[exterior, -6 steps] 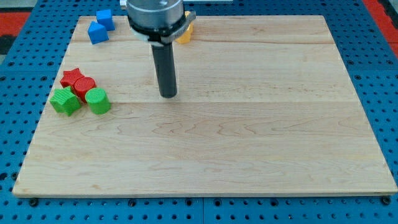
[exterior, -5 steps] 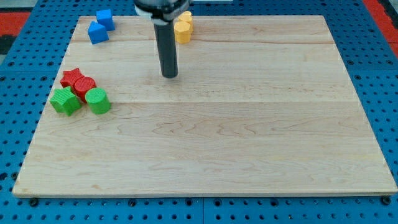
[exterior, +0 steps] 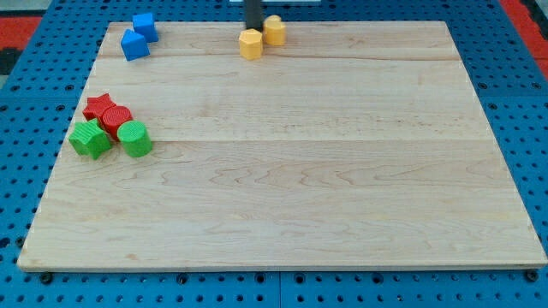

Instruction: Separate the yellow heart from from the yellow hexagon

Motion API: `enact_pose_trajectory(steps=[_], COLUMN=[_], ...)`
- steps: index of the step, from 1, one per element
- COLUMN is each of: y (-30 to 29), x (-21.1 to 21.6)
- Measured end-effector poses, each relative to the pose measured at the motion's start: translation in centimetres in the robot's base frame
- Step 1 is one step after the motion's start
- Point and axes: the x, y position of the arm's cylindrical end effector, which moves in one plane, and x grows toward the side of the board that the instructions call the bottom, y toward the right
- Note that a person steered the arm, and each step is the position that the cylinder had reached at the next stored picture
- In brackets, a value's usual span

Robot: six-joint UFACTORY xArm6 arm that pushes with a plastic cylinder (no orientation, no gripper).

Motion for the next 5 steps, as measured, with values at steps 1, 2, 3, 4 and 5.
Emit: enact_pose_trajectory(steps=[1, 2, 3, 4, 5], y=[5.6, 7.3, 7.8, 11.1, 14.8], x=[0.0, 0.0, 0.6, 4.9, 6.2])
